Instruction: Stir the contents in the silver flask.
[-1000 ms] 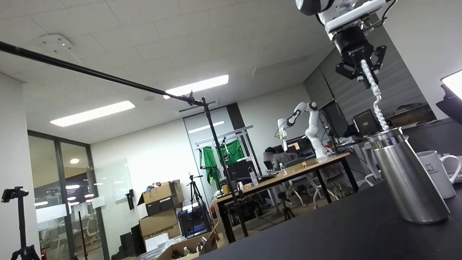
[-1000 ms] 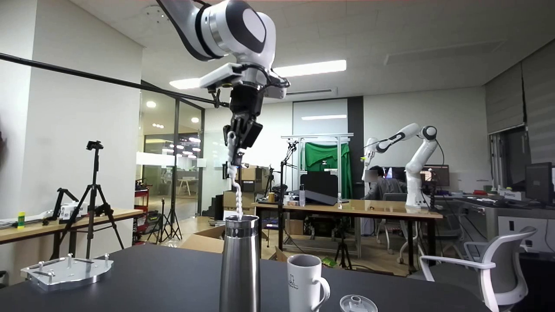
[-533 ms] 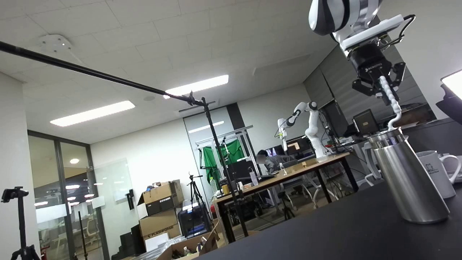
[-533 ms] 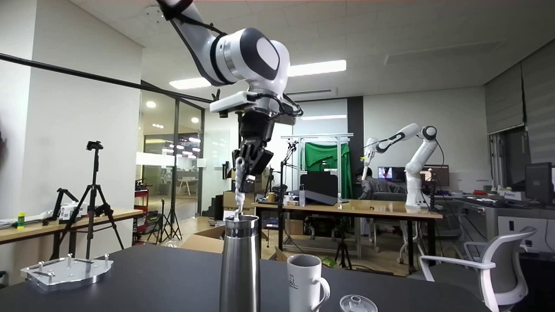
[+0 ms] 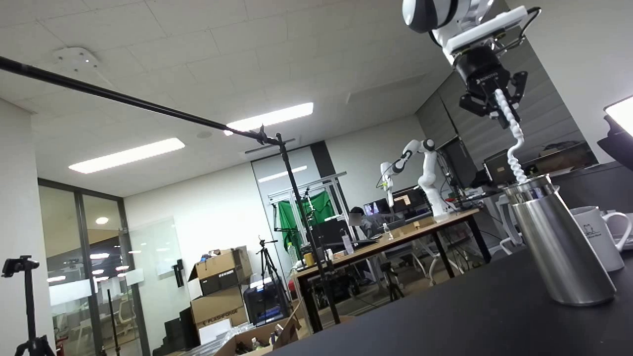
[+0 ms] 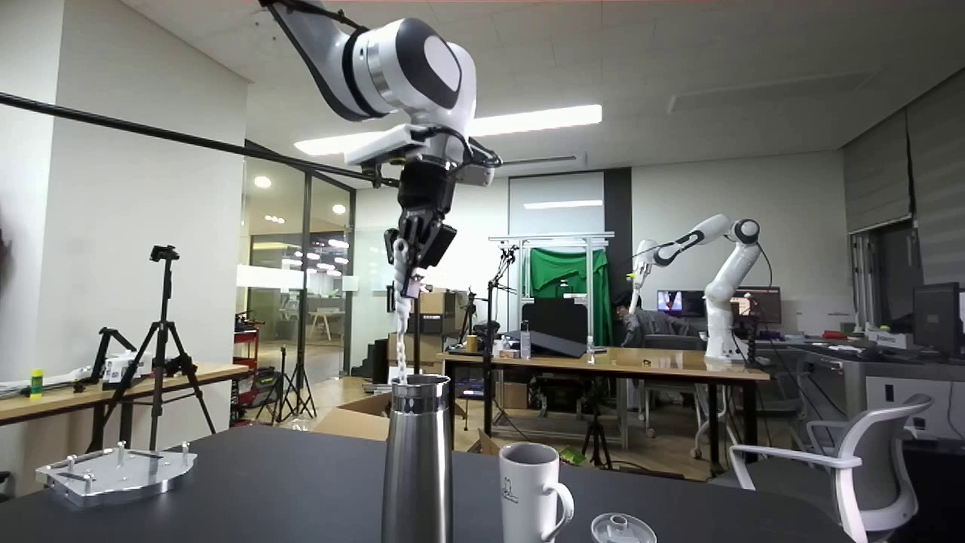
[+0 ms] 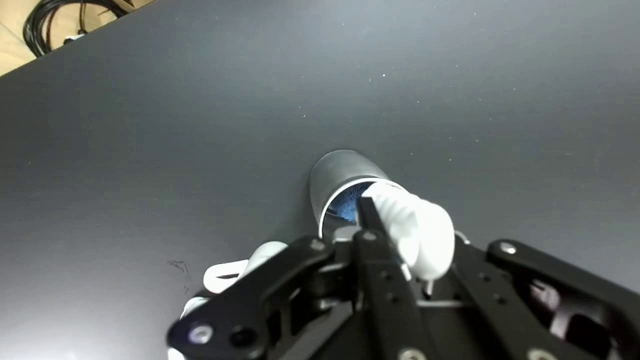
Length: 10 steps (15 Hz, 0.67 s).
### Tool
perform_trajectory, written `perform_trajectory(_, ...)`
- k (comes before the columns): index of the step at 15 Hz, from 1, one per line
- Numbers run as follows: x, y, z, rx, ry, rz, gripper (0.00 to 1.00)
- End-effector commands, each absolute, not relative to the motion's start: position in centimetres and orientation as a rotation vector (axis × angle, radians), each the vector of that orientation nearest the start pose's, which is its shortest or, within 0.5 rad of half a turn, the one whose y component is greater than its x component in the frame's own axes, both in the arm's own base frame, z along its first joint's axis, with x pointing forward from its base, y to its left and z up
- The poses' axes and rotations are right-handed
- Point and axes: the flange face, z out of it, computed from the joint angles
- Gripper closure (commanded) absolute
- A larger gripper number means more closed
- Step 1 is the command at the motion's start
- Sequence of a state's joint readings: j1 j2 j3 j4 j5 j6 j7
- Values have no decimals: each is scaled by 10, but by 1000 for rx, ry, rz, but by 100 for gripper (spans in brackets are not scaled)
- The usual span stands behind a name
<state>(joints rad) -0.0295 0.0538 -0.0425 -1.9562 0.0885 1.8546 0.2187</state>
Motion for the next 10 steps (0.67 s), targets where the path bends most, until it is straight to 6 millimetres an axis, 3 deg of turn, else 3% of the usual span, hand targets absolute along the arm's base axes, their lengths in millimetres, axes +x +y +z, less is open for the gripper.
perform_trajectory(1,546,-29,477,-3063,502,177,96)
perform_trajectory(3,546,-41,473,-3070,517,168,96)
perform_trajectory(8,549,-87,417,-3034,601,254,96)
perform_trajectory(10,552,-94,401,-3021,620,285,96)
